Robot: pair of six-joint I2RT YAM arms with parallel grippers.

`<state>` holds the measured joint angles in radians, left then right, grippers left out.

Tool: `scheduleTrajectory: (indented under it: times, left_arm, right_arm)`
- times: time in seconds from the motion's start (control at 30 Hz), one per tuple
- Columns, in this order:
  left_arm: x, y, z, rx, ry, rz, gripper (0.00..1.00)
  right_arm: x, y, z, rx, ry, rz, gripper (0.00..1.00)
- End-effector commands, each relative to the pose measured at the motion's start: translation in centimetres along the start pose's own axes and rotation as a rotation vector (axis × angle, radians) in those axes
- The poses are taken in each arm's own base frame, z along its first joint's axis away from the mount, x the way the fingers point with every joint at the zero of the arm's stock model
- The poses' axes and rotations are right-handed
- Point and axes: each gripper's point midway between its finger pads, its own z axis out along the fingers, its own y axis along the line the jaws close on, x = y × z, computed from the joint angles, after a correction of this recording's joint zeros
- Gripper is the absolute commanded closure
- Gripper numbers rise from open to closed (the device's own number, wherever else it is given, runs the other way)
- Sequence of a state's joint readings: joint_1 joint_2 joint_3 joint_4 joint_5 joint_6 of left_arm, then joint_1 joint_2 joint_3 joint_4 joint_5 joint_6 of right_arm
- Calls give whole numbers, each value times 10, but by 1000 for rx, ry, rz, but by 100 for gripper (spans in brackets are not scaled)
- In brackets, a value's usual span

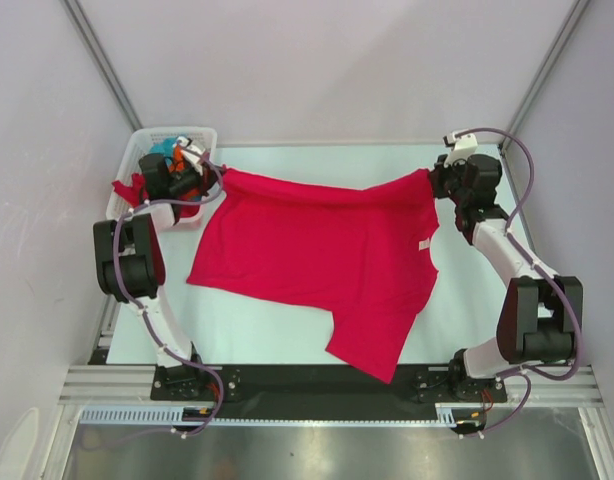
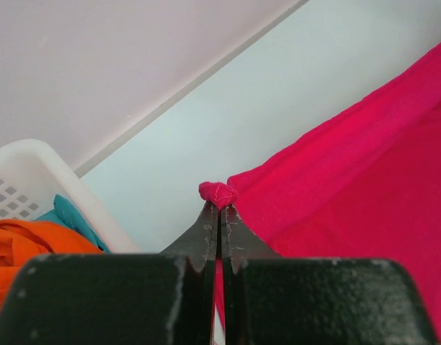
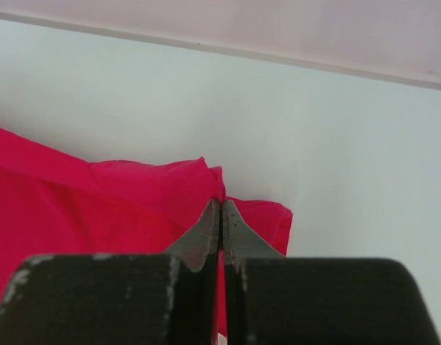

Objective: Fold and stack the t-shirts

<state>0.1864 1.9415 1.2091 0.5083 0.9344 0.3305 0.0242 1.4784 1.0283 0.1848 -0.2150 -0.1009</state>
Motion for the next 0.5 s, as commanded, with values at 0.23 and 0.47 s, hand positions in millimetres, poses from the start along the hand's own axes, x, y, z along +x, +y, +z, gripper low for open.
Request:
scheduleTrajectory:
  times: [0.23,0.47]
  left_arm:
    - [-33,3,-12,-6,-57,150,100]
    - [-37,18,-10,-76,-71,97,100]
  right_arm:
    - [-2,-5,-24,38,-29,14,100]
    - [-18,-28,-19,77,-52,26,100]
